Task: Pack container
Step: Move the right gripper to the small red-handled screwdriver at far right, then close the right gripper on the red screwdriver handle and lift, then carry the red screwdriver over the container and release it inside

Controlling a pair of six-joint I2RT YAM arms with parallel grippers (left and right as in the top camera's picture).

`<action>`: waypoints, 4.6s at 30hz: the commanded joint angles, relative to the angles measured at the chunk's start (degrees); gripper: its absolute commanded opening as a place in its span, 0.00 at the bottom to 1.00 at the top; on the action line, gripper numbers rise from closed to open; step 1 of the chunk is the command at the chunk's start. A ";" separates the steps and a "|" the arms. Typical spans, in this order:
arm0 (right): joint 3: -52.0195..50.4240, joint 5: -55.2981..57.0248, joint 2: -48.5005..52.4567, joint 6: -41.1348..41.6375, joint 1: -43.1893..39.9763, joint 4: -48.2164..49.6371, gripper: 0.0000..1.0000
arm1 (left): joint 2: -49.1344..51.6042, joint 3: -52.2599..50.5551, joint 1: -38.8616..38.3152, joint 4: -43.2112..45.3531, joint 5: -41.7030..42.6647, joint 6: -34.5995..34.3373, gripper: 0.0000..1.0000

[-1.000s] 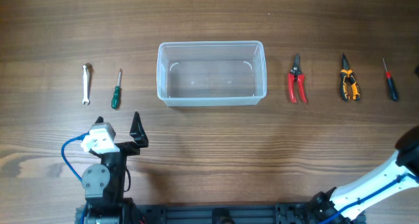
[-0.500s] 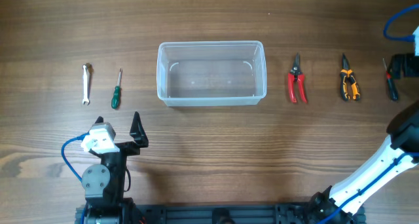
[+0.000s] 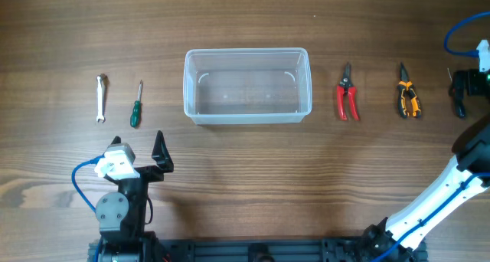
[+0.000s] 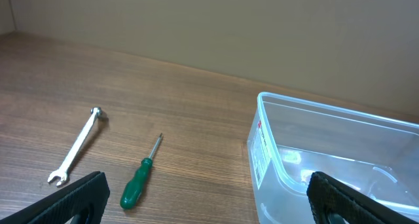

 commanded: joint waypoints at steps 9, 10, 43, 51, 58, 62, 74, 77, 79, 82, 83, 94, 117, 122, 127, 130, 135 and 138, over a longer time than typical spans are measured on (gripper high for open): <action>0.70 -0.15 1.60 -2.12 1.46 -1.90 1.00 | -0.46 -0.37 -0.35 0.22 -0.72 0.92 1.00; 0.70 -0.07 1.68 -2.12 1.64 -1.84 1.00 | -0.46 -0.37 -0.35 0.22 -0.72 0.92 1.00; 0.70 3.21 6.16 -1.88 2.82 -2.32 0.88 | -0.46 -0.37 -0.35 0.22 -0.72 0.92 1.00; 0.70 4.92 6.16 -1.77 2.82 -0.74 0.63 | -0.46 -0.37 -0.35 0.22 -0.72 0.92 1.00; 0.70 5.14 6.16 -1.77 2.82 0.68 0.49 | -0.46 -0.37 -0.37 0.22 -0.72 0.92 1.00; 0.70 5.11 6.16 -1.79 2.82 0.70 0.43 | -0.46 -0.37 -0.35 0.22 -0.72 0.92 1.00; 0.70 5.07 6.16 -1.66 2.82 0.81 0.30 | -0.46 -0.37 -0.37 0.22 -0.72 0.92 1.00; 0.70 5.03 6.16 -1.64 2.82 0.83 0.29 | -0.46 -0.37 -0.35 0.22 -0.72 0.92 1.00; 0.70 5.05 6.16 -1.64 2.82 0.85 0.26 | -0.46 -0.37 -0.35 0.22 -0.72 0.92 1.00; 0.70 4.87 6.16 -1.66 2.82 0.90 0.21 | -0.46 -0.37 -0.35 0.22 -0.72 0.92 1.00; 0.70 4.87 6.16 -1.68 2.82 0.92 0.20 | -0.46 -0.37 -0.37 0.22 -0.72 0.92 1.00; 2.23 4.66 6.14 1.20 2.86 1.44 0.07 | -0.46 -0.37 -0.35 0.22 -0.72 0.92 1.00; 34.29 -6.58 -12.09 3.34 38.27 -21.99 0.04 | -0.46 -0.37 -0.35 0.22 -0.72 0.92 1.00; 34.16 -6.58 -13.35 2.03 52.02 -25.66 0.04 | -0.46 -0.37 -0.35 0.22 -0.72 0.92 1.00; 30.60 -6.56 -13.35 1.09 62.23 -28.15 0.04 | -0.46 -0.37 -0.35 0.22 -0.72 0.92 1.00; 27.61 -6.58 -13.35 1.16 65.55 -27.74 0.04 | -0.46 -0.37 -0.37 0.22 -0.72 0.90 1.00; 18.27 -6.60 -13.33 1.29 70.14 -26.43 0.04 | -0.46 -0.37 -0.35 0.22 -0.72 0.92 1.00; 13.29 -6.62 -13.25 1.27 71.10 -24.41 0.05 | -0.46 -0.37 -0.37 0.22 -0.72 0.92 1.00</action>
